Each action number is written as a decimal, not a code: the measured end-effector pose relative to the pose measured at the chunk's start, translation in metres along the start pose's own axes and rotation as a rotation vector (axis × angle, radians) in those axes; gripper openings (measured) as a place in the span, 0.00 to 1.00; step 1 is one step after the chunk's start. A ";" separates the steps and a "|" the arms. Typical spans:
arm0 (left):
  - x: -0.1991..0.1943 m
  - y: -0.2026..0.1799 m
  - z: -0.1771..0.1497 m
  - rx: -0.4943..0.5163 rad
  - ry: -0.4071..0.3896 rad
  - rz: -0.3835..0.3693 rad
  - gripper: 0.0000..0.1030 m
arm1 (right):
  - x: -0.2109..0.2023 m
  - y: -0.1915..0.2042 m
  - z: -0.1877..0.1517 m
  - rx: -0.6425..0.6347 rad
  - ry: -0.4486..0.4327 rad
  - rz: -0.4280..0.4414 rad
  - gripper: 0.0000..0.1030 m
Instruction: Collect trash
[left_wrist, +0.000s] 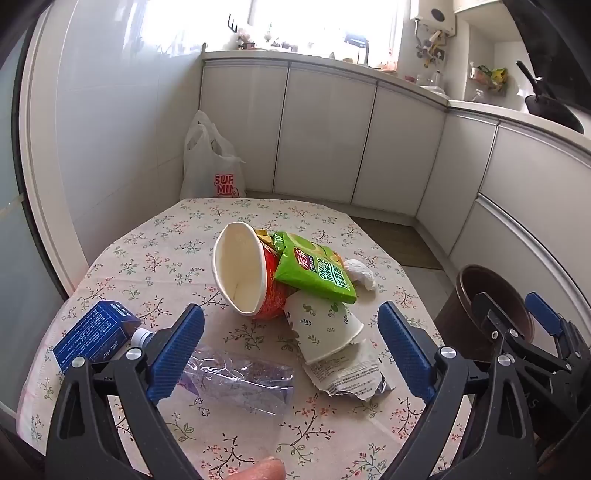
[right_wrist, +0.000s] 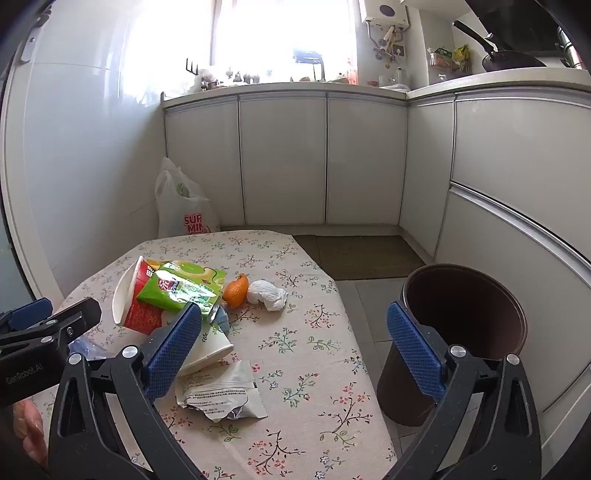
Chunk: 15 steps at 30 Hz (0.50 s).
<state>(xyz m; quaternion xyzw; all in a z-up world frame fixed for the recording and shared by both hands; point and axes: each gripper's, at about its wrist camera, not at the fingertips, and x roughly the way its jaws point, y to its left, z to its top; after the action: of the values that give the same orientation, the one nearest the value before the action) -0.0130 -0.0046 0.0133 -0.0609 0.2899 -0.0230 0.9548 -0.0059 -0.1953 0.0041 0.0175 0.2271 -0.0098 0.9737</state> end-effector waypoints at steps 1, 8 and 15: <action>0.000 0.000 0.000 0.000 0.000 -0.001 0.90 | 0.000 0.000 0.000 -0.001 -0.002 -0.001 0.93; 0.000 0.002 0.000 -0.005 0.005 0.001 0.90 | 0.001 0.001 0.000 0.000 -0.001 -0.001 0.93; 0.001 0.002 -0.001 -0.006 0.009 0.001 0.90 | 0.002 0.001 -0.001 0.001 0.001 -0.002 0.93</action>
<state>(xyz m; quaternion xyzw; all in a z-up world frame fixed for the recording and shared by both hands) -0.0125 -0.0023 0.0116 -0.0637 0.2941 -0.0219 0.9534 -0.0043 -0.1938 0.0021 0.0179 0.2276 -0.0107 0.9735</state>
